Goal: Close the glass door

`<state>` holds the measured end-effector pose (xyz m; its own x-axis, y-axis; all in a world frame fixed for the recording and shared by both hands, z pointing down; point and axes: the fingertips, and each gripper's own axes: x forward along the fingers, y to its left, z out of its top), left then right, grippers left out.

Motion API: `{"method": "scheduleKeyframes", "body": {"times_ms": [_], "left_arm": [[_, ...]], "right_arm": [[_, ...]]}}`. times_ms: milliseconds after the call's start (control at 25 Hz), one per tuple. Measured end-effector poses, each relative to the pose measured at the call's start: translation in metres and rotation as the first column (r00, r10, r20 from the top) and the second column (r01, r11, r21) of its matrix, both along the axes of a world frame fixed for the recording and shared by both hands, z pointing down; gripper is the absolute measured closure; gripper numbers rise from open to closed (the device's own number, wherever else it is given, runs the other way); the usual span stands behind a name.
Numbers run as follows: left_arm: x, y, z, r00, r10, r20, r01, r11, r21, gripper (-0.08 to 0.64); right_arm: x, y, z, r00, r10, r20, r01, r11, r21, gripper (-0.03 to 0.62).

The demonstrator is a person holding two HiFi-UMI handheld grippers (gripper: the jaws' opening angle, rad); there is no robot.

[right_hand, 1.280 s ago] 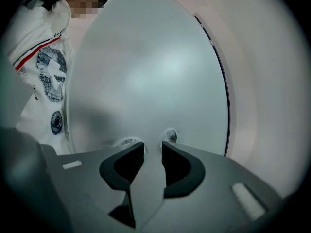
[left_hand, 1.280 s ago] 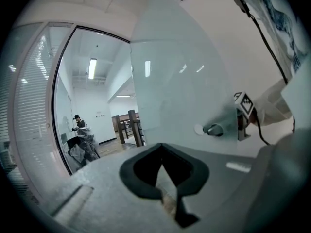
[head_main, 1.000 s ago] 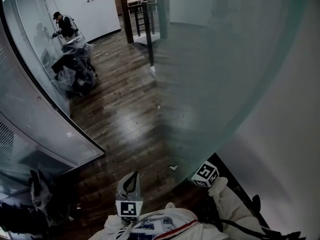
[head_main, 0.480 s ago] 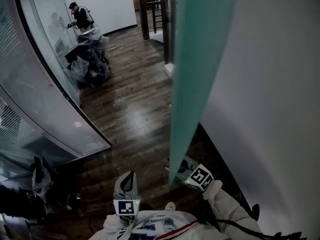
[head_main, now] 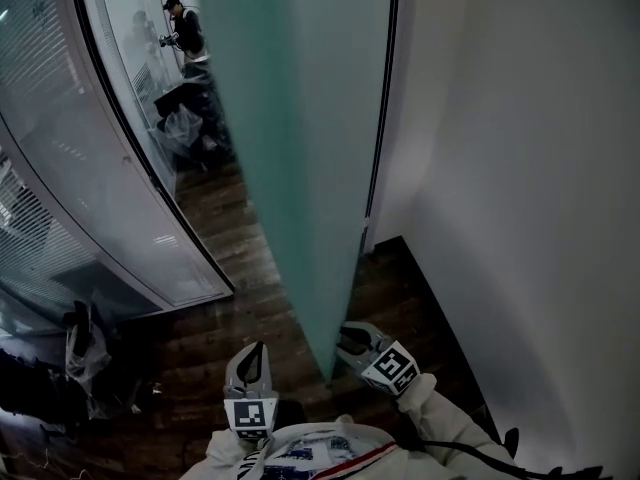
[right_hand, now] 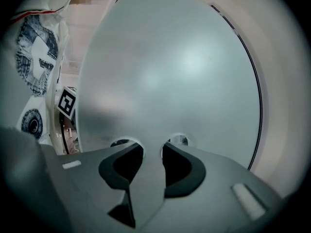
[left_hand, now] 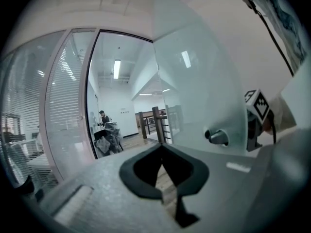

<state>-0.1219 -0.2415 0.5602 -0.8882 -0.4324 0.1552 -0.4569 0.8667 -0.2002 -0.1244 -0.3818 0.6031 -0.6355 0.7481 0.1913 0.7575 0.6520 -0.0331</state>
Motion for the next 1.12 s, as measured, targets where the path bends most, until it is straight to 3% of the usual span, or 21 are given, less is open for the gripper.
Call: {"method": "scheduleKeyframes", "body": {"times_ms": [680, 1120], "left_arm": [[-0.071, 0.061, 0.000, 1.000, -0.018, -0.002, 0.019, 0.999, 0.037, 0.558], [-0.104, 0.113, -0.005, 0.995, -0.095, 0.013, 0.094, 0.994, 0.060, 0.557]], "right_arm": [[-0.040, 0.078, -0.010, 0.999, -0.010, -0.052, 0.010, 1.000, 0.014, 0.465], [-0.079, 0.127, -0.012, 0.998, -0.006, -0.056, 0.007, 1.000, 0.024, 0.465]]}}
